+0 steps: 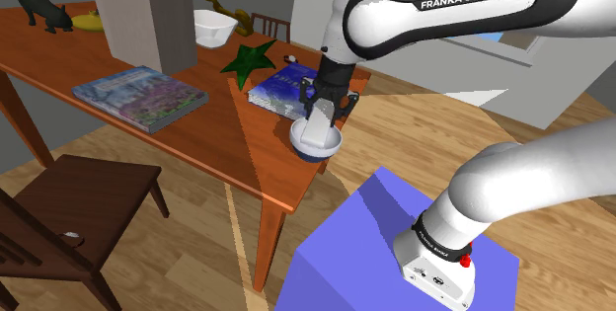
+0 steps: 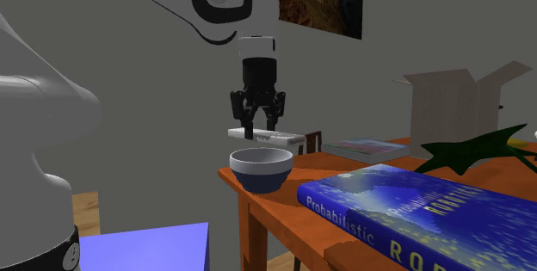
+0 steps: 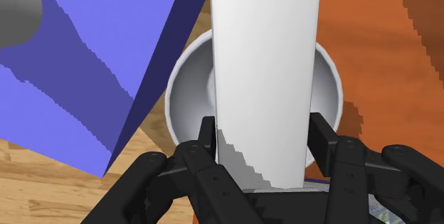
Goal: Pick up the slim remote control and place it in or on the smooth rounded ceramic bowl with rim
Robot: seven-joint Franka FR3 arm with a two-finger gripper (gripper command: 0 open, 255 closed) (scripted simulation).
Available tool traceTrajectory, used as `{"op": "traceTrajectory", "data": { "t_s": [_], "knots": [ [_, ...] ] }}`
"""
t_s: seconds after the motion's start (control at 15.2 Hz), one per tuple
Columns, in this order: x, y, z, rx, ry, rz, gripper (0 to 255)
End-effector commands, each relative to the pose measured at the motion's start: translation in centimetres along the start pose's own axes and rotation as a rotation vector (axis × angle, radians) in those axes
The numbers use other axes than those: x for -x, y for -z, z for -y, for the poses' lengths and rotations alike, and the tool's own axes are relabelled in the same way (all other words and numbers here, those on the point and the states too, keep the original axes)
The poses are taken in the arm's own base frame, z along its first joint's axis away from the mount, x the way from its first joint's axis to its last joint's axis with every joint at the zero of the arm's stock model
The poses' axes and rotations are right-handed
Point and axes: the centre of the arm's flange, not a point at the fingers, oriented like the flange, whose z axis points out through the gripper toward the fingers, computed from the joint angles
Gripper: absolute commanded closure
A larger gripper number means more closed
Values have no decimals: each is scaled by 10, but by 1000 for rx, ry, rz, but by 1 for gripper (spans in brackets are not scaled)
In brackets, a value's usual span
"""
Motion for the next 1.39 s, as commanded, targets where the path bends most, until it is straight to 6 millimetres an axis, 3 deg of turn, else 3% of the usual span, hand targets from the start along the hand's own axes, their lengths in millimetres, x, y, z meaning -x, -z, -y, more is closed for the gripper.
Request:
{"op": "traceTrajectory", "data": {
  "t_s": [0.0,0.26,0.79,0.86,1.19,1.32],
  "knots": [
    [0,-10,0,-1,0,0,255],
    [-1,-31,0,-1,0,0,255],
    [-1,-33,0,-1,0,0,255],
    [0,-33,-1,-1,0,0,0],
    [-1,-33,0,-1,0,0,0],
    [-1,-6,0,-1,0,0,0]
  ]
}}
